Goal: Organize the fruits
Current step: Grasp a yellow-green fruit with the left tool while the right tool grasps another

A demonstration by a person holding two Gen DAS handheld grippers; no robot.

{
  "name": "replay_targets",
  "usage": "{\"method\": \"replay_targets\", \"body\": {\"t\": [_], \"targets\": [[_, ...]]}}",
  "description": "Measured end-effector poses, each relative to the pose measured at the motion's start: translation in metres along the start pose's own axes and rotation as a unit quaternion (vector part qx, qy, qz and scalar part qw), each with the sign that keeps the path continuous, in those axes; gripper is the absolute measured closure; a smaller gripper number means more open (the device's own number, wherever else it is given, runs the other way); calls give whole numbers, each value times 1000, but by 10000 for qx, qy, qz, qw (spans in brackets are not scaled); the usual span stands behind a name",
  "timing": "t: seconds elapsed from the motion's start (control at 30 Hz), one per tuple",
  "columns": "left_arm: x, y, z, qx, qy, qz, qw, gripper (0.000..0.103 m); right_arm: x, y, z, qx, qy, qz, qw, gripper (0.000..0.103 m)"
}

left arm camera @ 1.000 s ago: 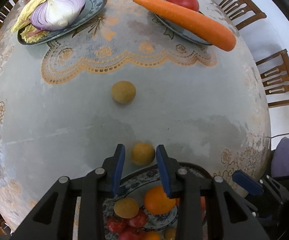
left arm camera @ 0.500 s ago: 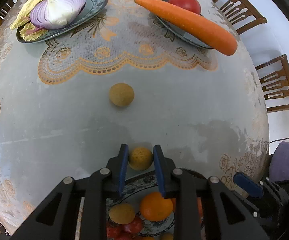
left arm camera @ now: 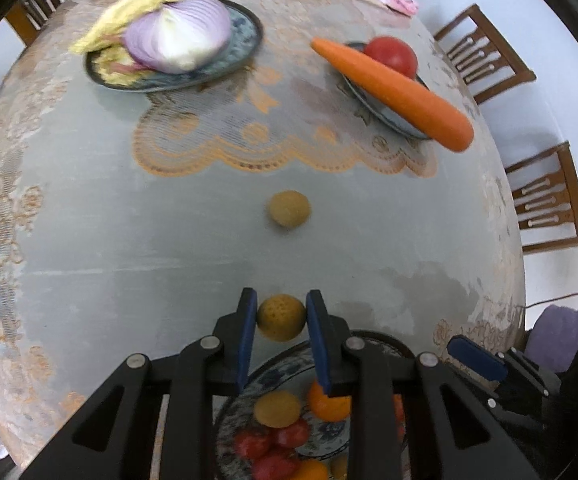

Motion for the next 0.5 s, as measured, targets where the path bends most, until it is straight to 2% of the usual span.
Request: {"method": "replay_targets", "body": {"t": [0.5], "targets": [[-27,-2,-53,-526,317,488,9969,77,31,45,-45,-776,-110,-275,9965,68]]}}
Point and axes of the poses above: each gripper's, at about its wrist camera, not at the fingertips, and x roughly the way its jaws point, z to its right, y to its top, the point moved 10 cm from there along x, roughly the way its jaws point, and after that the axes turned 12 degrees about -z, right-handed, at the moved point
